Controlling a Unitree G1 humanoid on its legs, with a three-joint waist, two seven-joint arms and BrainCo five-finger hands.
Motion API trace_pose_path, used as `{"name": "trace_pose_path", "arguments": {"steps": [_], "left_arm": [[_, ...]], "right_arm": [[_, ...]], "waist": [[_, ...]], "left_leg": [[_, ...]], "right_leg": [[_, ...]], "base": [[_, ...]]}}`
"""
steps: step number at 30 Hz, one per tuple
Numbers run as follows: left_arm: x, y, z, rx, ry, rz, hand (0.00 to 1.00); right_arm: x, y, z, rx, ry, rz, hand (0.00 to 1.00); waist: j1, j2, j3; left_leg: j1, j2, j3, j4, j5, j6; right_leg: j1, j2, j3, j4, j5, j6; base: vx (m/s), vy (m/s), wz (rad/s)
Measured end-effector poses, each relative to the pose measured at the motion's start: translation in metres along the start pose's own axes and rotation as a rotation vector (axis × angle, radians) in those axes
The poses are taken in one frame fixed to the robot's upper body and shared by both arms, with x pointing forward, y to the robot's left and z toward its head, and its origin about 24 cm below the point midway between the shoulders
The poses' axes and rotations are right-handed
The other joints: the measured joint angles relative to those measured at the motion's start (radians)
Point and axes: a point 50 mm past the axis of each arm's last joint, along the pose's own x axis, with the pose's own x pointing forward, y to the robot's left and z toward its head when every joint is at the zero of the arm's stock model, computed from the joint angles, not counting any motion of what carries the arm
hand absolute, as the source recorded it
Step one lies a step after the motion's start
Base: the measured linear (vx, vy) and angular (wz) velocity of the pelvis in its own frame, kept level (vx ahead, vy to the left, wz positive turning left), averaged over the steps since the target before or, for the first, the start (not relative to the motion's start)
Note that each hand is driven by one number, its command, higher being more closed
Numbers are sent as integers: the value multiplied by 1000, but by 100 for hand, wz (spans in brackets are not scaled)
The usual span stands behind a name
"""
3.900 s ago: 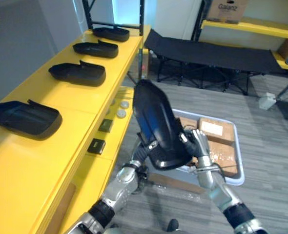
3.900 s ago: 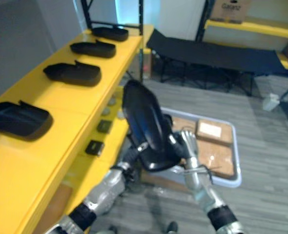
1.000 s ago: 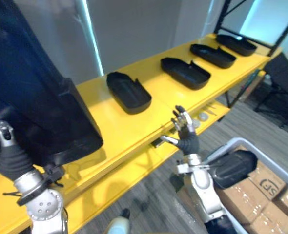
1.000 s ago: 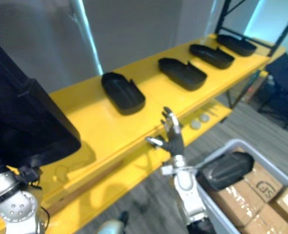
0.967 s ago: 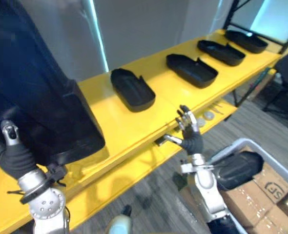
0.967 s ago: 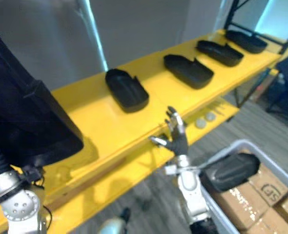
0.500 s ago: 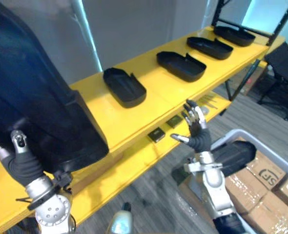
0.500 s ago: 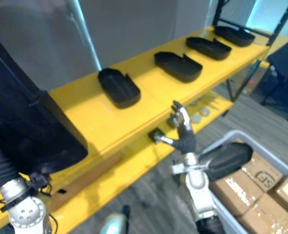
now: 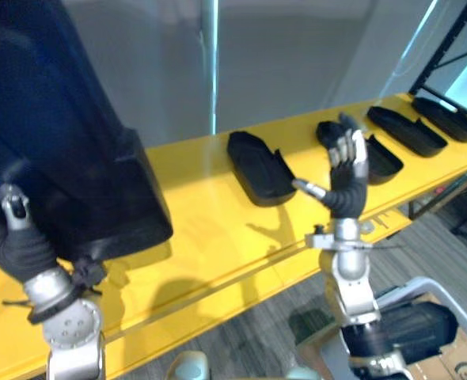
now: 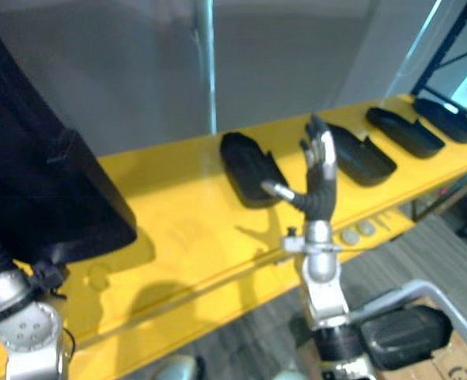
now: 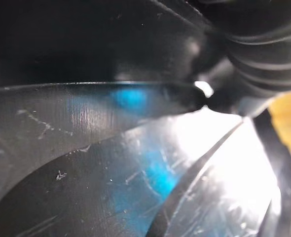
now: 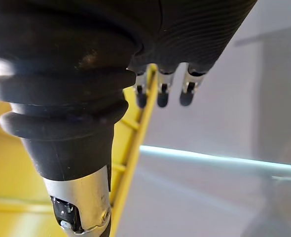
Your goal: Walk over and take plastic housings, then place them on the shelf
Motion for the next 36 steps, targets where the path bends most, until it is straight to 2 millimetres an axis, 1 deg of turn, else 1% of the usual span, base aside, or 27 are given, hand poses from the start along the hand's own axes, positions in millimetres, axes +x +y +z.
{"name": "trace_pose_path", "arguments": {"steps": [1, 2, 3, 4, 5, 6, 7, 8, 9, 10, 11, 12, 13, 14, 15, 17, 18, 19, 21, 22, 25, 28, 30, 31, 33, 34, 36], "left_arm": [[2, -6, -8, -3, 31, -6, 100], [1, -9, -12, -3, 62, -11, 100], [-3, -11, -15, 1, 98, -20, 100], [-6, -11, -17, 5, 116, -22, 100], [-19, -10, -22, 2, 186, -9, 100], [-36, -10, -26, -4, 266, -4, 100], [-40, -10, -26, -5, 286, -7, 100], [-45, -8, -25, -6, 303, -16, 100], [-45, -8, -24, -7, 300, -22, 100], [-44, -9, -21, -8, 276, -33, 100], [-42, -9, -19, -9, 258, -40, 100], [-40, -9, -16, -18, 233, -51, 100], [-40, -8, -14, -23, 223, -51, 100], [-38, -10, -11, -32, 210, -54, 100], [-38, -13, -10, -41, 205, -74, 100], [-40, -16, -10, -44, 215, -119, 100], [-40, -17, -12, -13, 224, -144, 100], [-40, -16, -15, 18, 238, -183, 100], [-40, -16, -21, 52, 263, -235, 100], [-42, -14, -32, 97, 319, -301, 100], [-46, -4, -51, 177, 422, -372, 100], [-46, 11, -70, 269, 516, -410, 100], [-48, 25, -93, 329, 649, -451, 100], [-48, 26, -95, 328, 663, -455, 100], [-47, 29, -117, 325, 769, -475, 100], [-46, 29, -122, 319, 788, -471, 100], [-40, 29, -135, 300, 834, -471, 100]], "right_arm": [[1, -3, 1, -8, 2, 2, 0], [2, -3, 4, 4, -11, 12, 0], [4, -2, 9, 27, -29, 34, 0], [5, -2, 12, 35, -41, 49, 0], [9, -3, 16, 38, -60, 90, 0], [11, -7, 16, 39, -56, 121, 0], [11, -8, 16, 33, -54, 125, 0], [13, -11, 17, 19, -56, 127, 0], [14, -12, 18, 14, -62, 123, 0], [17, -11, 20, 15, -74, 126, 0], [21, -10, 22, 19, -90, 130, 0], [27, -7, 26, 23, -118, 145, 0], [31, -5, 29, 25, -136, 156, 0], [34, -4, 32, 28, -156, 161, 0], [30, -6, 32, 30, -149, 153, 0], [15, -11, 25, 48, -90, 116, 0], [5, -14, 21, 54, -57, 85, 0], [-2, -14, 19, 64, -39, 63, 0], [-8, -15, 20, 74, -31, 44, 0], [-12, -15, 19, 82, -21, 30, 0], [-18, -15, 20, 76, -9, 27, 0], [-23, -23, 23, 52, -8, 16, 0], [-24, -33, 23, 24, 6, -2, 0], [-24, -34, 23, 20, 8, -4, 0], [-27, -41, 21, -10, 39, -3, 0], [-27, -42, 21, -14, 43, 2, 0], [-28, -44, 20, -9, 56, 13, 0]], "waist": [[-14, -3, -2], [-18, -7, -4], [-13, -31, -19], [-9, -43, -28], [-9, 1, -32], [-9, 62, -37], [-9, 77, -46], [-10, 96, -57], [-10, 98, -58], [-10, 96, -57], [-8, 93, -59], [-7, 80, -60], [-4, 79, -59], [-7, 86, -60], [-22, 113, -65], [-39, 129, -75], [-40, 121, -76], [-40, 111, -75], [-41, 96, -73], [-44, 81, -80], [-44, 71, -87], [-57, 74, -88], [-66, 79, -91], [-68, 79, -91], [-76, 81, -92], [-78, 82, -92], [-97, 85, -92]], "left_leg": [[0, 2, -44, -1, -3, -21], [0, 3, -75, 3, -9, -39], [-4, -2, -103, 9, -18, -69], [-7, -6, -113, 12, -26, -85], [-30, 24, -152, 31, -36, -119], [-49, 78, -165, 19, -9, -159], [-57, 91, -159, 8, 8, -160], [-56, 114, -128, -21, 49, -155], [-57, 123, -91, -33, 77, -152], [-60, 131, -8, -56, 142, -140], [-63, 130, 34, -86, 199, -123], [-45, 121, 70, -162, 262, -115], [-36, 120, 104, -157, 255, -102], [-22, 122, 150, -152, 224, -86], [3, 121, 171, -205, 222, -88], [54, 119, 176, -292, 223, -90], [70, 112, 186, -310, 227, -95], [69, 106, 201, -309, 221, -87], [67, 96, 202, -313, 218, -84], [69, 85, 206, -336, 222, -81], [70, 69, 228, -343, 227, -71], [70, 56, 235, -343, 236, -62], [76, 54, 258, -343, 237, -60], [77, 55, 258, -343, 237, -60], [88, 57, 273, -343, 237, -60], [89, 57, 277, -343, 237, -60], [90, 57, 281, -343, 237, -60]], "right_leg": [[3, 23, 59, -30, 11, 18], [13, 31, 76, -50, 24, 35], [35, 38, 72, -86, 66, 51], [53, 33, 51, -102, 49, 82], [97, 63, 2, -146, 22, 113], [131, 114, -62, -185, 33, 94], [138, 127, -86, -196, 32, 87], [157, 144, -130, -211, 29, 71], [169, 147, -152, -217, 26, 61], [183, 148, -194, -218, 26, 46], [185, 147, -215, -220, 33, 29], [179, 134, -229, -240, 46, 7], [182, 133, -228, -253, 48, 4], [182, 138, -237, -278, 48, 3], [186, 146, -259, -283, 54, -2], [200, 152, -275, -285, 56, 3], [203, 146, -273, -294, 62, 11], [212, 140, -271, -318, 75, 24], [217, 137, -270, -352, 89, 33], [217, 135, -265, -378, 101, 37], [215, 125, -249, -401, 122, 47], [217, 117, -245, -406, 140, 62], [215, 117, -222, -411, 146, 63], [215, 118, -222, -412, 146, 63], [216, 119, -212, -412, 146, 62], [216, 120, -209, -412, 147, 61], [212, 120, -197, -413, 150, 58]], "base": [[103, -252, 96], [126, -371, 106], [133, -456, 76], [169, -553, 77], [136, -519, 90], [88, -426, 95], [49, -303, 100], [44, -256, 77], [24, -231, 92], [-7, -224, 78], [-43, -209, 79], [-41, -137, 48], [-21, -155, 33], [-6, -108, 33], [-7, -78, 37], [-46, 71, 23], [-81, 130, -4], [-70, 90, -11], [-64, 73, -5], [-61, 80, -5], [-10, 69, -9], [42, 34, -7], [64, 17, -21], [56, -7, -18], [26, -16, -14], [14, -7, -15], [-3, 0, -10]]}}
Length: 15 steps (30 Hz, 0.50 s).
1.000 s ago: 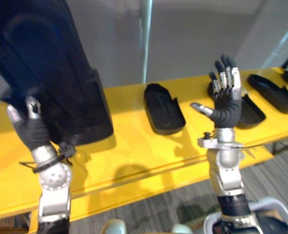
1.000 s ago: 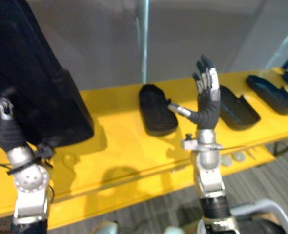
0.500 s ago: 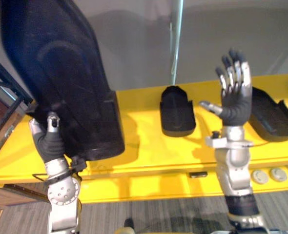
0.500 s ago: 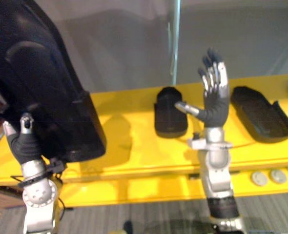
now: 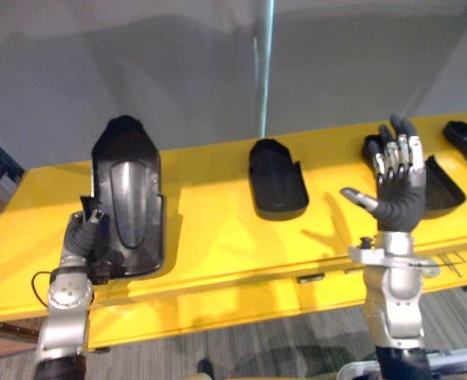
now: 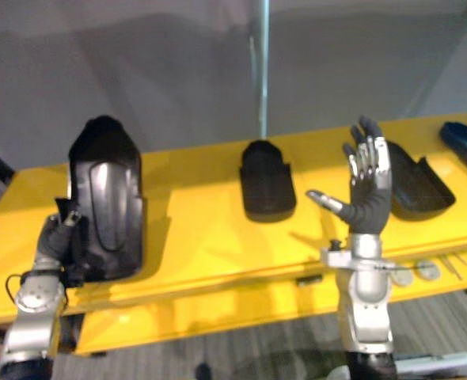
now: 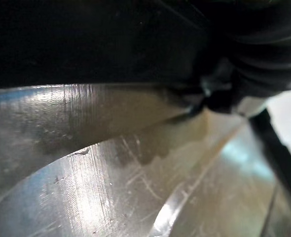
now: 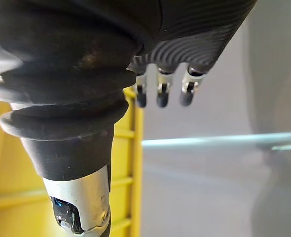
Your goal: Walk over and take plastic housings, then place them on the shelf
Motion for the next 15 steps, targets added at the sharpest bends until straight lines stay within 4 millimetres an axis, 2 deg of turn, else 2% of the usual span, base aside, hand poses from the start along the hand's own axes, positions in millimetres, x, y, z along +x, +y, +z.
{"name": "trace_pose_path", "arguments": {"steps": [5, 8, 11, 12, 15], "left_arm": [[29, 12, -6, -19, 76, 16, 100], [43, 15, -9, -43, 127, 3, 100], [51, 15, -12, -36, 179, -24, 100], [55, 15, -15, -46, 217, -28, 100], [58, 10, -22, -71, 291, -49, 100]], "right_arm": [[0, -2, 0, 22, 10, 13, 0], [-2, -4, -4, 15, 46, 22, 0], [-4, -5, -6, 12, 76, 40, 0], [-4, -6, -8, 13, 89, 42, 0], [-4, -7, -9, 2, 112, 47, 0]], "waist": [[-16, 15, -2], [-36, 26, -6], [-36, 36, -13], [-49, 38, -14], [-59, 38, -14]], "left_leg": [[9, 3, 30, -1, 0, 0], [10, 4, 34, -5, -1, 1], [2, 10, 55, -6, -1, 1], [-4, 14, 58, -6, 1, 0], [-2, 18, 70, -2, 2, -1]], "right_leg": [[-16, 2, 33, -1, 11, -3], [-18, 3, 46, -6, 15, -2], [-33, 11, 69, -17, 23, -9], [-43, 14, 76, -17, 33, -6], [-49, 17, 87, -15, 36, -7]], "base": [[-41, 10, -17], [-41, 11, -10], [-28, 4, -22], [-1, -4, -15], [17, -3, -11]]}}
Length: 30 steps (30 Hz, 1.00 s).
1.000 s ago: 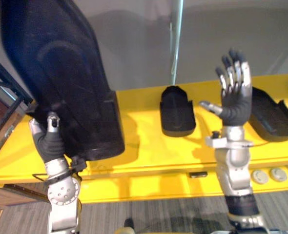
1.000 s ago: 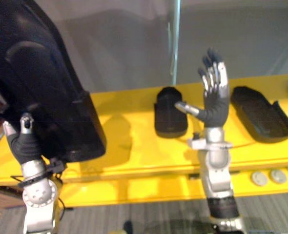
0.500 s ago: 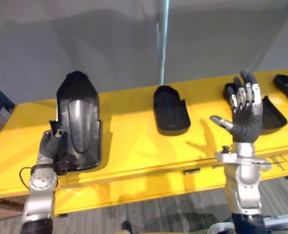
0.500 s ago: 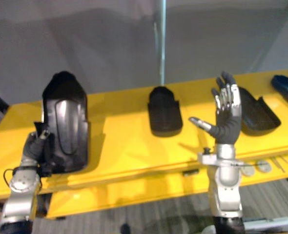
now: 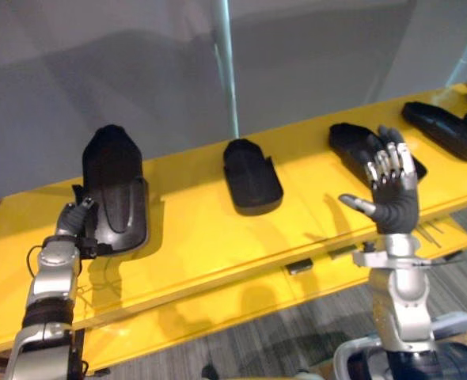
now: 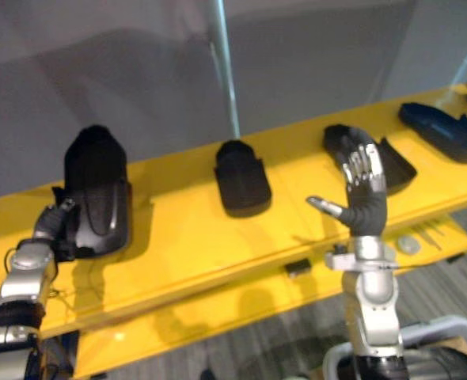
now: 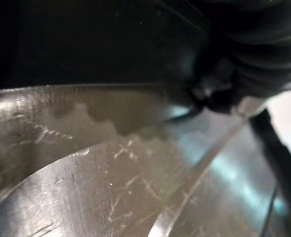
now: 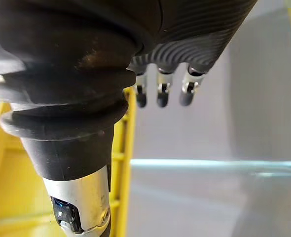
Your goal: Walk over and take plastic housings, then place them on the shelf
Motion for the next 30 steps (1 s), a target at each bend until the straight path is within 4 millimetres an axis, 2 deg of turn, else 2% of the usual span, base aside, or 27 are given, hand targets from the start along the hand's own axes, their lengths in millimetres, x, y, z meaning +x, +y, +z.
{"name": "trace_pose_path", "arguments": {"steps": [6, 16, 23, 29, 30], "left_arm": [[7, -4, -4, -25, 110, -41, 100], [9, -7, -10, -53, 185, -58, 100], [8, -11, -22, -34, 288, -79, 100], [8, -11, -24, -22, 317, -83, 100], [9, -10, -22, -2, 314, -74, 0]], "right_arm": [[-1, -1, -3, 4, 32, 2, 0], [-9, -2, -8, 7, 82, 9, 0], [-10, -2, -9, 9, 89, 7, 0], [-10, -2, -9, 11, 89, 6, 0], [-10, -2, -9, 12, 89, 6, 0]], "waist": [[-20, 0, 0], [-44, -3, 1], [-52, -6, 3], [-52, -11, 7], [-52, -14, 9]], "left_leg": [[1, 0, 18, 0, 0, 0], [16, 6, 43, 0, 0, 0], [12, 7, 48, 0, 0, 0], [12, 7, 46, 0, 0, 0], [12, 7, 46, 0, 0, 0]], "right_leg": [[-14, 1, 20, 4, 1, 0], [-22, 6, 50, 14, 1, -3], [-35, 6, 58, 23, 0, -4], [-36, 6, 56, 27, 0, -4], [-36, 6, 56, 28, 0, -4]], "base": [[18, 6, -9], [-3, 4, -8], [-13, 6, -3], [0, 0, 0], [0, 0, 0]]}}
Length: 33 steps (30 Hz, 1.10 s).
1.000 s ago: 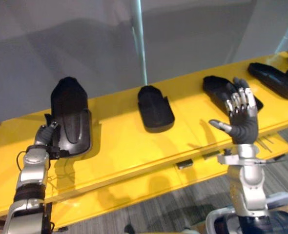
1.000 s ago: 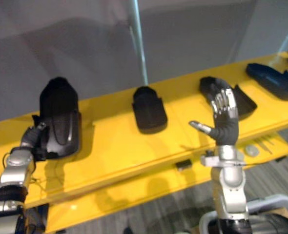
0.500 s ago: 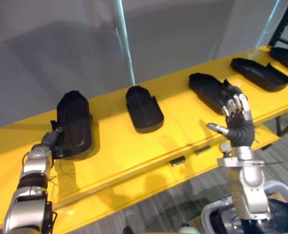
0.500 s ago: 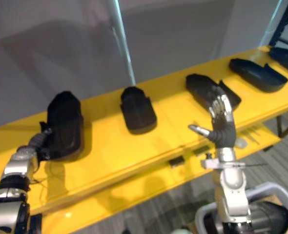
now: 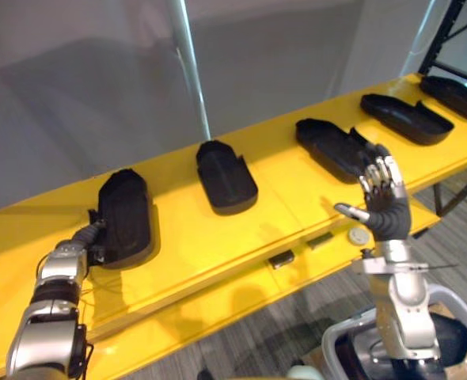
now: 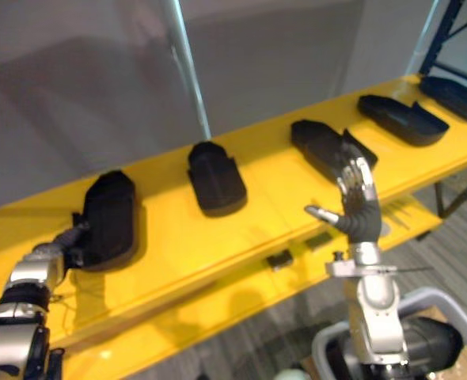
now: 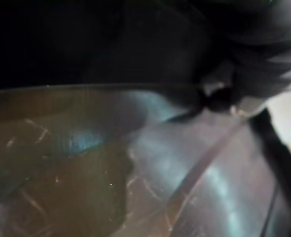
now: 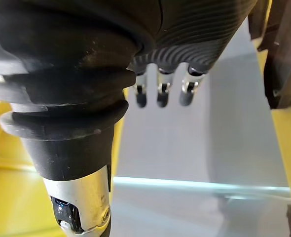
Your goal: Walk over and take plastic housings, then place them on the shelf
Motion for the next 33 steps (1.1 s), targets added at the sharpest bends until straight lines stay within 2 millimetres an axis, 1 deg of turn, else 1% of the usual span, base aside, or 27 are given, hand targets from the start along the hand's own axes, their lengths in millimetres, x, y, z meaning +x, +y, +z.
{"name": "trace_pose_path", "arguments": {"steps": [4, 8, 11, 14, 17, 18, 23, 28, 33], "left_arm": [[0, 2, 2, 6, -5, 53, 0], [1, 7, 0, 8, -18, 147, 0], [0, 10, 2, 4, -40, 202, 0], [0, 12, 3, -18, -56, 243, 0], [0, 11, 4, -73, -70, 252, 0], [0, 11, 4, -105, -74, 248, 0], [0, 9, 2, -144, -71, 266, 0], [0, 10, 2, -141, -81, 277, 0], [-2, 18, 6, -89, -110, 356, 0]], "right_arm": [[0, 0, 0, 6, 0, -1, 0], [0, 0, 0, 24, 0, -5, 0], [0, 0, 1, 26, -4, 2, 0], [0, 1, 2, 28, -10, 19, 0], [0, 1, 2, 45, -9, 14, 0], [0, 1, 2, 45, -9, 16, 0], [0, 2, 2, 58, -9, 33, 0], [-1, 7, 0, 76, -1, 50, 0], [-1, 12, -2, 87, 5, 65, 0]], "waist": [[-4, -3, 2], [-19, -5, 5], [-24, -9, 18], [-31, -9, 31], [-36, -9, 31], [-37, -9, 31], [-38, -9, 31], [-40, -9, 31], [-35, -6, 30]], "left_leg": [[0, 0, 1, 0, 0, 0], [0, 1, 3, 0, 0, 0], [5, 2, 20, 0, -1, 0], [3, 1, 23, 0, -1, 0], [4, 1, 23, 0, -1, 0], [4, 1, 23, 0, -1, 0], [5, 0, 22, 0, -1, 0], [8, -1, 21, 0, -1, 0], [12, -1, 20, 0, -1, 0]], "right_leg": [[-1, 0, 0, 0, 0, 0], [-3, 0, 3, 2, -1, -2], [-12, 2, 20, 9, -2, -2], [-17, 0, 25, 9, -1, -1], [-17, 0, 25, 9, -1, -1], [-17, 0, 25, 9, -1, -1], [-14, -1, 24, 9, 0, 0], [-9, -3, 23, 8, 2, 2], [3, -4, 20, -8, 9, 3]], "base": [[0, 0, 0], [0, 0, 0], [-9, 12, -13], [-9, 8, -7], [0, 0, 0], [0, 0, 0], [0, 0, 0], [0, 0, 0], [0, 0, 0]]}}
